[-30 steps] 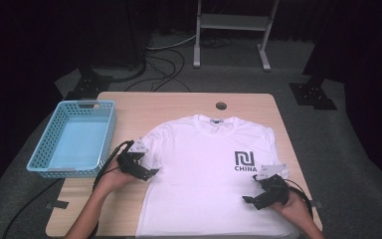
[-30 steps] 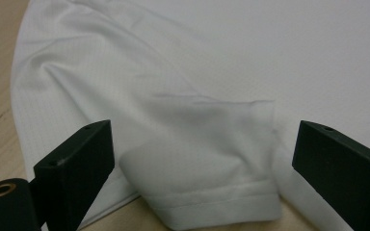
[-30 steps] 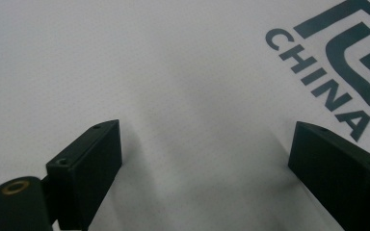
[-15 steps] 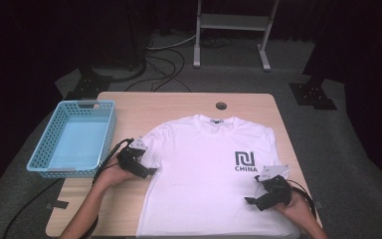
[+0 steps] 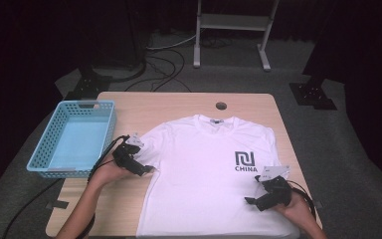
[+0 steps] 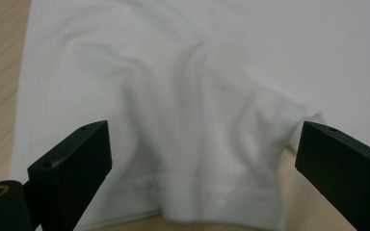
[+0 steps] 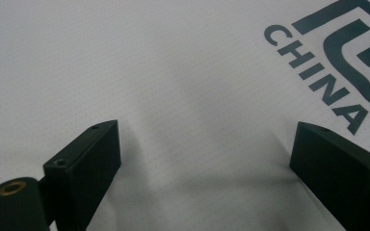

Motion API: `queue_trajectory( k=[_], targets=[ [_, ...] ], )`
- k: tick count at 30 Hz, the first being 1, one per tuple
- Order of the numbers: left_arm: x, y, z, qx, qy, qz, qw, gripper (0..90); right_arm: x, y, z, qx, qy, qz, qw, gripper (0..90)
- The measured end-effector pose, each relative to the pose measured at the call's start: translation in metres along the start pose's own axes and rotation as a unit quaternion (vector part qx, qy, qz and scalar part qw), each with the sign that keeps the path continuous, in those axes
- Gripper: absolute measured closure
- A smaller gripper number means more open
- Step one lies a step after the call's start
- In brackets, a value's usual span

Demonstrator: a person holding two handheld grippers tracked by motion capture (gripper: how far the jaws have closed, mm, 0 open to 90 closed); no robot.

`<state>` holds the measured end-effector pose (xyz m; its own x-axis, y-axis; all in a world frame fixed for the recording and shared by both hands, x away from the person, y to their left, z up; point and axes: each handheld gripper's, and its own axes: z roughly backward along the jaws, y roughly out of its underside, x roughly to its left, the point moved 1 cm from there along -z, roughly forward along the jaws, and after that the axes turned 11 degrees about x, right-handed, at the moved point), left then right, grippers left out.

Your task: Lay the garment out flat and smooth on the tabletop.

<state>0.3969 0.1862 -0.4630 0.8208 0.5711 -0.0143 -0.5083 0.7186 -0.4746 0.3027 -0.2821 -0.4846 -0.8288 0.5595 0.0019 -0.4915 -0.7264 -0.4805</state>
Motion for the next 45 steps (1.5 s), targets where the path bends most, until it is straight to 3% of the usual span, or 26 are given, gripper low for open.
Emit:
queue_trajectory(
  k=[3,7,9,13,18,21,25,30,35,39,41,45],
  targets=[
    [-0.011,-0.009,-0.004,-0.005,0.018,-0.017,0.9997,4.6,0.000,-0.001,0.000,0.003,0.000,-0.001,1.0000,9.9],
    [-0.021,-0.014,-0.015,0.011,0.037,-0.032,0.9987,4.6,0.001,-0.001,0.000,0.002,0.000,-0.002,1.0000,9.9],
    [-0.020,-0.013,-0.019,0.031,0.030,-0.034,0.9985,4.5,0.000,-0.001,0.000,0.001,0.001,-0.002,1.0000,9.8],
    [-0.013,-0.008,-0.018,0.036,0.013,-0.027,0.9989,3.0,0.001,0.000,0.000,0.000,0.001,-0.002,1.0000,9.8],
    [-0.007,-0.006,-0.016,0.042,0.010,-0.019,0.9989,2.9,0.001,-0.001,0.000,0.000,0.001,-0.002,1.0000,9.7],
    [-0.010,-0.009,-0.014,0.028,0.013,-0.016,0.9994,2.8,0.000,-0.001,-0.001,-0.001,0.001,-0.002,1.0000,9.6],
    [-0.023,-0.023,-0.011,0.004,0.021,-0.036,0.9991,2.9,0.000,-0.006,0.001,0.005,-0.001,-0.016,0.9999,9.8],
    [-0.042,-0.041,-0.018,-0.012,0.034,-0.063,0.9974,3.0,-0.009,-0.007,0.010,-0.007,0.019,-0.017,0.9996,9.8],
    [-0.069,-0.054,-0.029,-0.029,0.050,-0.086,0.9946,3.0,-0.023,0.000,0.012,-0.019,0.024,-0.047,0.9984,9.8],
    [-0.076,-0.055,-0.038,-0.021,0.049,-0.089,0.9946,3.3,-0.027,0.002,0.006,-0.008,0.031,-0.046,0.9984,9.8],
    [-0.075,-0.051,-0.042,-0.012,0.047,-0.082,0.9954,3.8,-0.027,0.002,0.002,0.001,0.030,-0.045,0.9985,9.8],
    [-0.071,-0.042,-0.044,-0.003,0.041,-0.075,0.9963,3.5,-0.026,0.002,0.001,-0.007,0.026,-0.048,0.9985,9.6]
  ],
)
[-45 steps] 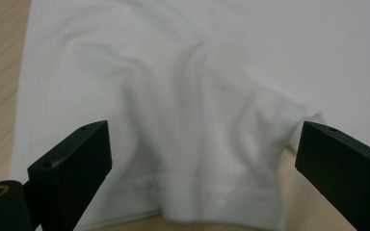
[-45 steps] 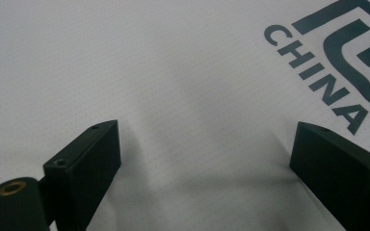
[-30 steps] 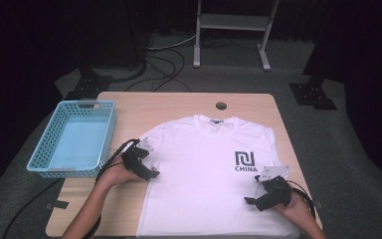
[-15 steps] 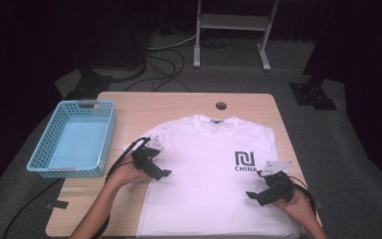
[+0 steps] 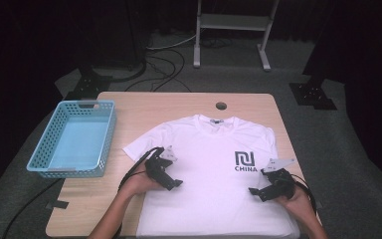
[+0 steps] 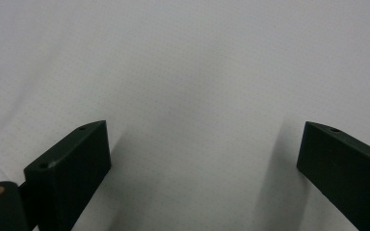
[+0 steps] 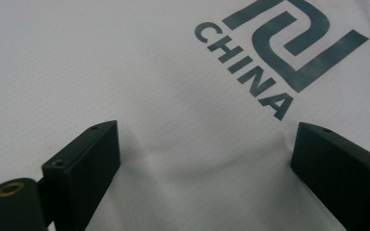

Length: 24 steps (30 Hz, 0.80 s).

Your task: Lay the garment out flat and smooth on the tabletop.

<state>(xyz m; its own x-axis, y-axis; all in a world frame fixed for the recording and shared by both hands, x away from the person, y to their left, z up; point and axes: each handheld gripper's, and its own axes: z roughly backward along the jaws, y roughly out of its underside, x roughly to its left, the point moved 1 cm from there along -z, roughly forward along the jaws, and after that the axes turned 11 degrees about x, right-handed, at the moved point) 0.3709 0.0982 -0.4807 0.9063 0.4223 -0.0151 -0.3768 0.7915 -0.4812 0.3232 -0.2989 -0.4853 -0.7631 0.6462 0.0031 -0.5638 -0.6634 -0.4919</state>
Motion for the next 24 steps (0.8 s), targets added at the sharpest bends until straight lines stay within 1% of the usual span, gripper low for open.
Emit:
queue_trajectory(
  k=[1,4,8,12,18,22,24],
  targets=[
    [0.000,0.002,0.001,0.000,0.001,0.004,1.0000,3.5,0.001,0.000,0.000,-0.002,0.000,0.002,1.0000,8.9],
    [0.001,0.008,0.004,0.004,-0.007,0.004,1.0000,3.5,0.005,-0.001,-0.001,-0.002,-0.002,0.000,1.0000,8.3],
    [0.000,0.018,0.009,0.004,-0.015,0.005,0.9999,3.5,0.013,-0.002,-0.003,-0.005,-0.003,0.007,1.0000,8.3],
    [-0.002,0.029,0.015,0.003,-0.017,0.007,0.9998,3.4,0.021,-0.004,-0.004,-0.005,-0.005,0.009,0.9999,8.3],
    [-0.008,0.044,0.023,0.005,-0.018,0.011,0.9998,3.5,0.039,-0.006,-0.005,-0.006,-0.009,0.016,0.9998,8.2],
    [-0.012,0.053,0.029,0.005,-0.019,0.009,0.9998,3.5,0.051,-0.006,-0.006,-0.008,-0.013,0.025,0.9996,8.3],
    [-0.013,0.056,0.029,0.001,-0.019,0.010,0.9998,3.4,0.055,-0.007,-0.006,-0.006,-0.012,0.022,0.9997,8.3]
  ],
)
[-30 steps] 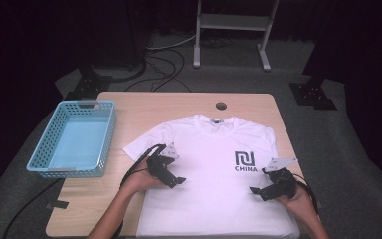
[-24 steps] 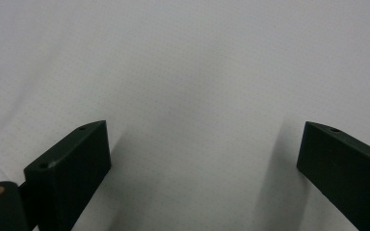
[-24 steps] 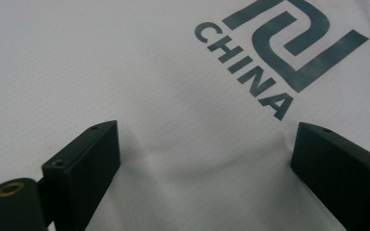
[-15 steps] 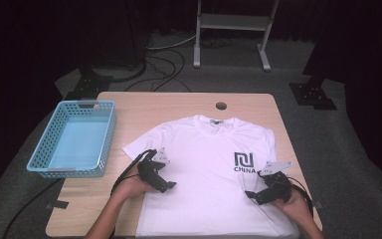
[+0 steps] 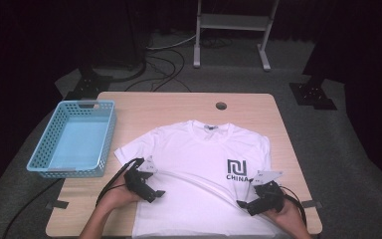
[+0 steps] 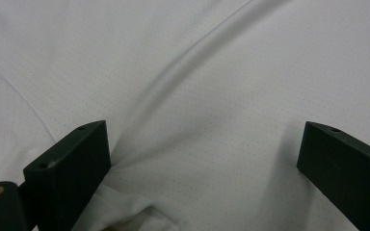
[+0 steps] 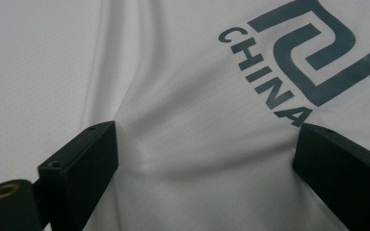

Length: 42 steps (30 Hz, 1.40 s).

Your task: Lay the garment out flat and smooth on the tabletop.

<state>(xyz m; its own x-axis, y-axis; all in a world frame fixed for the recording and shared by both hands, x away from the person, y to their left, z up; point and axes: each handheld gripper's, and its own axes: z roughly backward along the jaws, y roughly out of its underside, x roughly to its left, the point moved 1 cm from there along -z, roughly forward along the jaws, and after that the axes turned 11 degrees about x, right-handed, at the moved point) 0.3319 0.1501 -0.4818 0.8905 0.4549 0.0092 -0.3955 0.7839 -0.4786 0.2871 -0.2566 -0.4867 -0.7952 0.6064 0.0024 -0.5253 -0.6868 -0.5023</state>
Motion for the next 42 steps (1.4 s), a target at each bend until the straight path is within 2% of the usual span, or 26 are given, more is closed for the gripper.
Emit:
queue_trajectory(
  k=[2,5,8,12,13,15,18,21,25,27,33,34,36,39,42],
  targets=[
    [0.000,0.001,0.000,-0.001,0.001,0.003,1.0000,3.4,0.002,-0.001,0.002,0.005,-0.005,0.001,1.0000,8.5],
    [0.000,-0.001,0.000,0.000,0.001,0.005,1.0000,3.7,-0.004,-0.001,0.013,-0.017,-0.001,0.001,0.9999,9.7],
    [-0.001,-0.007,-0.001,-0.004,0.001,0.007,1.0000,4.2,-0.026,0.002,0.027,-0.030,0.006,-0.017,0.9994,10.3],
    [-0.003,-0.016,-0.004,-0.015,0.005,0.001,0.9999,4.3,-0.065,0.009,0.039,-0.038,0.006,-0.042,0.9984,14.8],
    [-0.004,-0.019,-0.005,-0.018,0.006,0.001,0.9998,4.3,-0.074,0.011,0.040,-0.038,0.001,-0.049,0.9981,16.8],
    [-0.005,-0.023,-0.007,-0.020,0.010,-0.002,0.9997,4.3,-0.087,0.014,0.040,-0.026,0.008,-0.056,0.9981,19.1],
    [-0.006,-0.029,-0.012,-0.021,0.012,0.000,0.9997,4.3,-0.099,0.017,0.034,-0.013,0.000,-0.057,0.9983,22.3],
    [-0.007,-0.030,-0.016,-0.014,0.011,0.001,0.9998,4.3,-0.098,0.020,0.029,-0.017,-0.007,-0.046,0.9988,22.8],
    [-0.008,-0.026,-0.016,-0.022,0.009,0.003,0.9997,4.1,-0.091,0.022,0.021,-0.007,-0.002,-0.029,0.9996,22.8],
    [-0.009,-0.024,-0.016,-0.020,0.005,-0.001,0.9998,4.1,-0.088,0.023,0.018,-0.005,0.011,-0.020,0.9997,22.2],
    [-0.016,-0.016,-0.011,-0.017,-0.002,0.003,0.9998,4.0,-0.078,0.025,0.017,-0.012,0.018,-0.028,0.9994,20.7],
    [-0.018,-0.014,-0.010,-0.018,-0.001,0.005,0.9998,3.9,-0.076,0.025,0.018,-0.009,0.018,-0.030,0.9993,20.4],
    [-0.022,-0.012,-0.009,-0.016,-0.001,0.005,0.9999,3.8,-0.074,0.023,0.020,0.009,0.016,-0.021,0.9996,20.5],
    [-0.024,-0.010,-0.008,-0.018,0.001,0.010,0.9998,3.8,-0.077,0.022,0.025,0.008,0.018,-0.017,0.9997,22.2],
    [-0.023,-0.011,-0.008,-0.019,0.000,0.013,0.9997,3.8,-0.092,0.024,0.026,0.001,0.006,-0.038,0.9993,24.9]
  ],
)
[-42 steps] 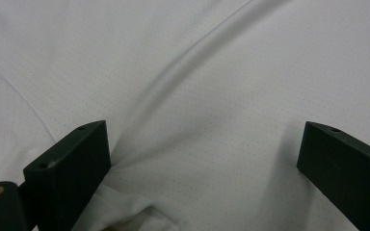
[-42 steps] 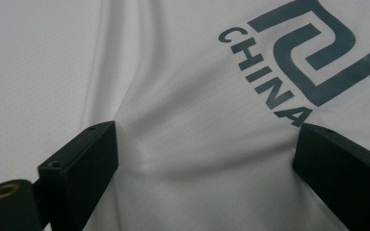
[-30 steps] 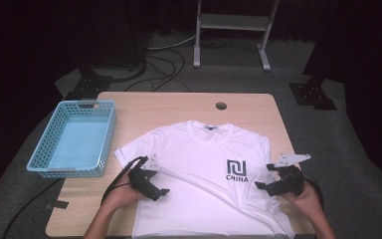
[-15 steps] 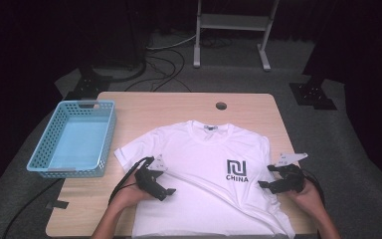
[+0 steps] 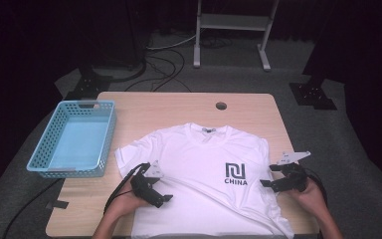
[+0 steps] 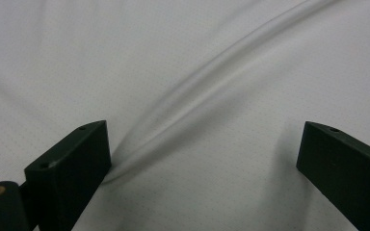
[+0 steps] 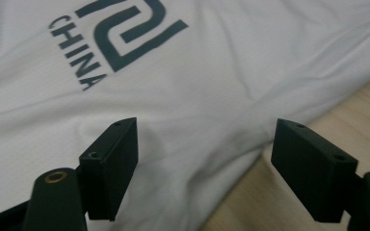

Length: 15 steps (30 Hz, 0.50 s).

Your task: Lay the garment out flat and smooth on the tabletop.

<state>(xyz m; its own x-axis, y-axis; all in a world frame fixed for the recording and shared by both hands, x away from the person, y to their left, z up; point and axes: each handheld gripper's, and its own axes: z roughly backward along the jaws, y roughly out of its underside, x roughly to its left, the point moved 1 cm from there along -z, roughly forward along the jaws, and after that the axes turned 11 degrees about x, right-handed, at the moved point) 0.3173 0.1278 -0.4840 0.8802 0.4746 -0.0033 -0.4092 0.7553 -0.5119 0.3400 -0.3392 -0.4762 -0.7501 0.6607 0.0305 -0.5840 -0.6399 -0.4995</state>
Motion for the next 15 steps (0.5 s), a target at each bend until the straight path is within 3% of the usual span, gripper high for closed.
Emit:
queue_trajectory(
  k=[4,11,15],
  targets=[
    [-0.0009,0.0001,-0.0008,-0.001,-0.003,0.000,1.0000,3.2,-0.0107,0.0017,-0.0026,-0.006,-0.005,-0.017,0.9998,35.5],
    [-0.0015,0.0003,-0.0013,-0.003,-0.006,-0.001,1.0000,3.2,-0.0083,0.0006,-0.0042,-0.025,-0.004,-0.016,0.9995,72.0],
    [-0.0011,0.0005,-0.0012,-0.004,-0.004,-0.001,1.0000,3.0,-0.0086,-0.0010,-0.0023,-0.026,-0.015,-0.020,0.9994,81.3]
  ],
)
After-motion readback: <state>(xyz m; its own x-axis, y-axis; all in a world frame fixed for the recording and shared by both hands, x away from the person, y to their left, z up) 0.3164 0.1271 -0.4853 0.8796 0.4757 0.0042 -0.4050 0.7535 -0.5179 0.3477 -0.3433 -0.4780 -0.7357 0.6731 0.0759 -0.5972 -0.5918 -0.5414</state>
